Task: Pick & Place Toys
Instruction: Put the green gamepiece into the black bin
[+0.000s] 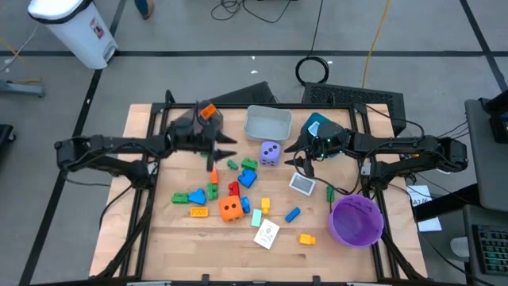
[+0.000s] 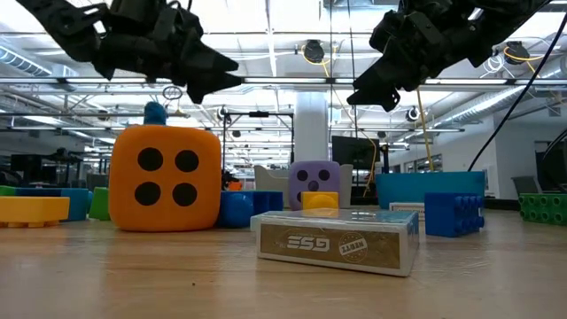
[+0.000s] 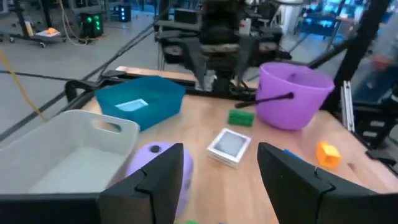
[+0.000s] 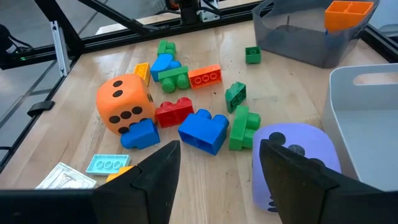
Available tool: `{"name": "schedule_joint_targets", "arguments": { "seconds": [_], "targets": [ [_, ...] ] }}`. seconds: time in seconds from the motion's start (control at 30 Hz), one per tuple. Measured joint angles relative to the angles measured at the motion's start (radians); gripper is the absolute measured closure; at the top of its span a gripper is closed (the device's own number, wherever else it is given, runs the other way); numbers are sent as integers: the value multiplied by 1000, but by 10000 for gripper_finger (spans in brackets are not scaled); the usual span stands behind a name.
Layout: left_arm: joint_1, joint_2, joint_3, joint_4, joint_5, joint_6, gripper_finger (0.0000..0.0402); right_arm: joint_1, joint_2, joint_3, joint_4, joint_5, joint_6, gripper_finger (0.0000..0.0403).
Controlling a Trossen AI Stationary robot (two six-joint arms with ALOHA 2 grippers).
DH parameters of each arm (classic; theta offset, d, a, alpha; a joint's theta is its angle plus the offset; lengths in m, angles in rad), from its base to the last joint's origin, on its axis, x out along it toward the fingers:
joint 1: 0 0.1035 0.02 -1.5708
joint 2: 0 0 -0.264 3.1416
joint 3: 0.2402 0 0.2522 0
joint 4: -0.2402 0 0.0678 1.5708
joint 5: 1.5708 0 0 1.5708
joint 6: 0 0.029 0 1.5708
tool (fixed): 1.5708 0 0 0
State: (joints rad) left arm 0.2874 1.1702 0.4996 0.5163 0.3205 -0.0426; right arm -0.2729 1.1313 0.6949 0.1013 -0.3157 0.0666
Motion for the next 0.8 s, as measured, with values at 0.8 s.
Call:
{"name": "schedule_joint_targets", "arguments": {
  "seconds": [0.8],
  "targets": [
    [-572, 99, 0, 236, -485, 85, 188, 0, 0, 0, 0, 0, 0, 190]
  ]
}}
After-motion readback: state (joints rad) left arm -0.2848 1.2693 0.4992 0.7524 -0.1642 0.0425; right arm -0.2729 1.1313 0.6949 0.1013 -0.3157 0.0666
